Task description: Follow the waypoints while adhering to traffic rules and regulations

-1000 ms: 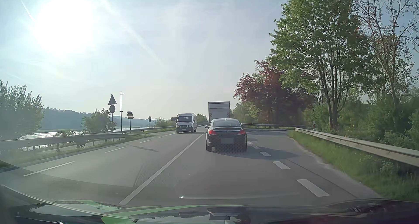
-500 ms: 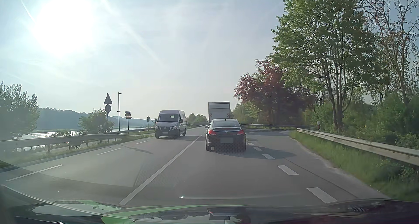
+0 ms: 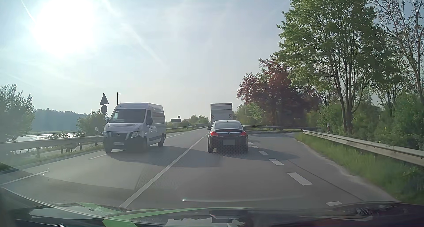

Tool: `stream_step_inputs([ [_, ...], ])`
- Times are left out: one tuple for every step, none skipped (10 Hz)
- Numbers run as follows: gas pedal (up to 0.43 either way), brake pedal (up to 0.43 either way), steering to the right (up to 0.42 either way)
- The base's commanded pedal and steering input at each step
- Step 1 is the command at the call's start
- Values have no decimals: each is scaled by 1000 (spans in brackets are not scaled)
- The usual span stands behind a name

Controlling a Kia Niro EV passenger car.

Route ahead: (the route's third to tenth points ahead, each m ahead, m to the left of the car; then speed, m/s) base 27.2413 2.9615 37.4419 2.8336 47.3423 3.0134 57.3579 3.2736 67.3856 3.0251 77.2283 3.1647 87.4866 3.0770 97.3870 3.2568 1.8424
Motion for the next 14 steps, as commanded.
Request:
stream_step_inputs([
  [20,0,4],
  [20,0,4],
  [20,0,4],
  [20,0,4],
  [20,0,4],
  [20,0,4],
  [20,0,4],
  [20,0,4],
  [20,0,4],
  [20,0,4],
  [20,0,4],
  [20,0,4],
  [20,0,4],
  [20,0,4],
])
